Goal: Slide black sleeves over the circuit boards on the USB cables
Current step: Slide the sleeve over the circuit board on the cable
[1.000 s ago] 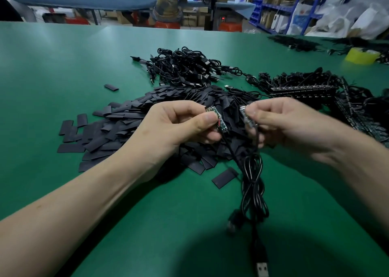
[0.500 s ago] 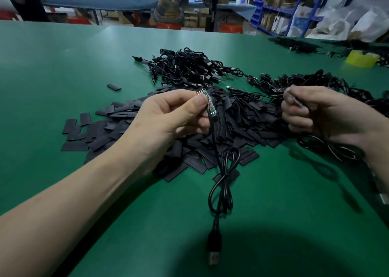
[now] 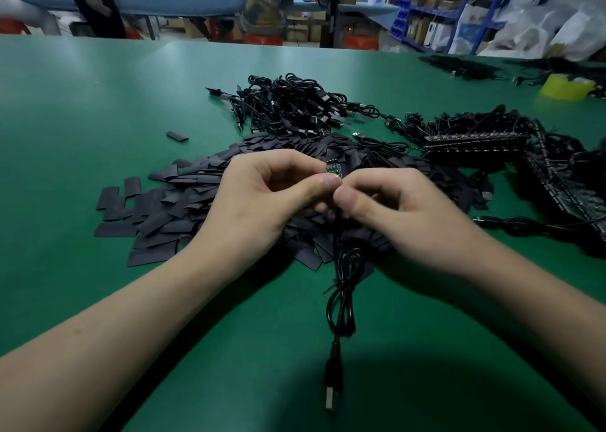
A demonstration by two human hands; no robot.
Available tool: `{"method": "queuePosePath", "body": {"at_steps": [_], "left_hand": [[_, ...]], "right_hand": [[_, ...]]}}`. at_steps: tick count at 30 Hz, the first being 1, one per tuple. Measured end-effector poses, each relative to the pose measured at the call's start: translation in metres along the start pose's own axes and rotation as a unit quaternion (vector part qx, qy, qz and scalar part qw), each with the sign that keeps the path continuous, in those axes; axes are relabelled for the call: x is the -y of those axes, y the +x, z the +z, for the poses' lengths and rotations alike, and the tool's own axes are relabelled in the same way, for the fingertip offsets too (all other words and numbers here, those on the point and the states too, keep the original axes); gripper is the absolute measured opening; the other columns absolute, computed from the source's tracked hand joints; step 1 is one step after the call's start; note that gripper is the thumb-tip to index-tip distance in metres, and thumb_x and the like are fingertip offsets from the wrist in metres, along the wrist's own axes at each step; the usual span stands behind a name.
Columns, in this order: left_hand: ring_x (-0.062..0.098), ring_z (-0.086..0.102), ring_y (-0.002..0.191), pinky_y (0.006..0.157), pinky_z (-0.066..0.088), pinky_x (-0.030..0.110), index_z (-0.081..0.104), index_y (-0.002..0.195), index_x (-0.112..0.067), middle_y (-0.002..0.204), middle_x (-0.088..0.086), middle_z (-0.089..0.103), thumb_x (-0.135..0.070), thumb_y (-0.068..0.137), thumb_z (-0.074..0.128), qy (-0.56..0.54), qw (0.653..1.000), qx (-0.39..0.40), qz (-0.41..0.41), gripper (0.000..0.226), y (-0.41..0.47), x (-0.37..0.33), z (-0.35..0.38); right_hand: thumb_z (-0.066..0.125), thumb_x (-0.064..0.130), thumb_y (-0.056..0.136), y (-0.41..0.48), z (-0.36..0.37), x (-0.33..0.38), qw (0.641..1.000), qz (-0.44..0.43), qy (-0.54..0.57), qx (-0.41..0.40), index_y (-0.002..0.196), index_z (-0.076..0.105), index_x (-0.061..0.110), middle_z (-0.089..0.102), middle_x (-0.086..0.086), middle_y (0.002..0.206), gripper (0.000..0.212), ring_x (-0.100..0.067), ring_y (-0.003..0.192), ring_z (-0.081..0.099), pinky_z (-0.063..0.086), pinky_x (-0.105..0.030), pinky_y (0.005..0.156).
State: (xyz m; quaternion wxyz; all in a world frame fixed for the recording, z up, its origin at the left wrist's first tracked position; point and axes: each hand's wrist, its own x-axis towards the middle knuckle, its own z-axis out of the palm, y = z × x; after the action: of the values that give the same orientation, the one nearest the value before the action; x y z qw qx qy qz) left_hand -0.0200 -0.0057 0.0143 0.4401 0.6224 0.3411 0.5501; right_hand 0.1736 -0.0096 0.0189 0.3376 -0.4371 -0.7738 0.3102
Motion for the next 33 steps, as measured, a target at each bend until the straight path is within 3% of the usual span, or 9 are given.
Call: {"method": "queuePosePath", "body": {"at_steps": [1, 3, 6, 9, 12, 20, 25, 29, 33], "left_hand": [[0.006, 0.068, 0.059, 0.060, 0.053, 0.015, 0.076, 0.083, -0.019, 0.073, 0.000, 0.077, -0.025, 0.077, 0.077, 0.014, 1.000, 0.002, 0.006, 0.008, 0.000, 0.001, -0.001], [0.004, 0.066, 0.062, 0.063, 0.052, 0.017, 0.078, 0.088, -0.020, 0.075, -0.005, 0.076, -0.029, 0.083, 0.074, 0.089, 0.995, 0.014, 0.038, 0.011, 0.002, 0.002, -0.006], [0.003, 0.069, 0.081, 0.076, 0.054, 0.026, 0.080, 0.098, -0.025, 0.086, -0.013, 0.076, -0.035, 0.090, 0.076, 0.306, 0.941, 0.086, 0.119, 0.014, 0.006, 0.005, -0.019], [0.003, 0.061, 0.091, 0.083, 0.052, 0.030, 0.081, 0.101, -0.029, 0.093, -0.015, 0.069, -0.055, 0.083, 0.073, 0.431, 0.869, 0.194, 0.146, 0.034, 0.007, 0.004, -0.027], [0.004, 0.059, 0.090, 0.080, 0.053, 0.037, 0.082, 0.100, -0.033, 0.094, -0.015, 0.065, -0.063, 0.082, 0.072, 0.455, 0.848, 0.233, 0.141, 0.036, 0.008, 0.003, -0.030], [0.008, 0.065, 0.085, 0.076, 0.055, 0.039, 0.082, 0.095, -0.023, 0.092, -0.012, 0.069, -0.040, 0.092, 0.070, 0.450, 0.853, 0.198, 0.175, 0.020, 0.008, 0.004, -0.028], [-0.008, 0.064, 0.072, 0.067, 0.042, 0.007, 0.079, 0.091, -0.022, 0.074, -0.024, 0.068, -0.025, 0.093, 0.074, 0.381, 0.908, 0.106, 0.141, 0.007, 0.008, 0.005, -0.024], [0.005, 0.069, 0.060, 0.062, 0.049, 0.012, 0.079, 0.093, -0.021, 0.071, -0.015, 0.073, -0.022, 0.091, 0.075, 0.277, 0.954, 0.085, 0.079, 0.005, 0.003, 0.005, -0.015], [0.002, 0.068, 0.079, 0.074, 0.053, 0.022, 0.080, 0.102, -0.019, 0.088, -0.011, 0.075, -0.036, 0.081, 0.085, 0.369, 0.905, 0.089, 0.189, 0.027, 0.001, -0.002, -0.013]], "right_hand": [[0.061, 0.047, 0.096, -0.001, 0.004, 0.000, 0.999, -0.001, 0.034, 0.007, 0.094, 0.076, 0.027, 0.076, -0.007, 0.092, 0.025, -0.038, 0.087, 0.069, 0.056, -0.059, 0.083], [0.061, 0.032, 0.100, 0.000, 0.003, -0.002, 0.994, 0.002, 0.104, -0.012, 0.086, 0.073, 0.020, 0.077, -0.007, 0.087, 0.022, -0.026, 0.078, 0.071, 0.058, -0.045, 0.076], [0.051, 0.022, 0.106, 0.001, -0.006, -0.004, 0.973, 0.027, 0.226, -0.035, 0.084, 0.065, 0.015, 0.073, -0.009, 0.074, 0.027, -0.022, 0.067, 0.071, 0.056, -0.028, 0.062], [0.049, 0.023, 0.108, 0.002, -0.012, -0.011, 0.970, 0.041, 0.230, -0.065, 0.083, 0.059, 0.015, 0.056, -0.001, 0.057, 0.029, -0.016, 0.048, 0.052, 0.047, -0.026, 0.048], [0.048, 0.024, 0.108, 0.003, -0.012, -0.015, 0.970, 0.070, 0.231, -0.029, 0.082, 0.057, 0.014, 0.041, 0.003, 0.052, 0.029, -0.012, 0.043, 0.035, 0.037, -0.024, 0.041], [0.062, 0.032, 0.102, -0.001, -0.006, -0.011, 0.986, 0.078, 0.142, 0.036, 0.075, 0.055, 0.019, 0.035, 0.001, 0.053, 0.031, -0.017, 0.049, 0.026, 0.020, -0.034, 0.047], [0.069, 0.034, 0.097, -0.002, -0.006, -0.011, 0.990, 0.070, 0.115, 0.039, 0.084, 0.068, 0.023, 0.055, -0.001, 0.061, 0.018, -0.016, 0.047, 0.035, 0.028, -0.028, 0.048], [0.066, 0.024, 0.099, -0.001, -0.005, -0.011, 0.985, 0.075, 0.152, 0.037, 0.079, 0.068, 0.023, 0.053, 0.000, 0.055, 0.020, -0.015, 0.044, 0.033, 0.028, -0.026, 0.045], [0.065, 0.021, 0.099, -0.001, -0.005, -0.011, 0.980, 0.082, 0.182, 0.023, 0.078, 0.067, 0.020, 0.047, 0.007, 0.048, 0.022, -0.012, 0.042, 0.033, 0.031, -0.024, 0.041]]}}
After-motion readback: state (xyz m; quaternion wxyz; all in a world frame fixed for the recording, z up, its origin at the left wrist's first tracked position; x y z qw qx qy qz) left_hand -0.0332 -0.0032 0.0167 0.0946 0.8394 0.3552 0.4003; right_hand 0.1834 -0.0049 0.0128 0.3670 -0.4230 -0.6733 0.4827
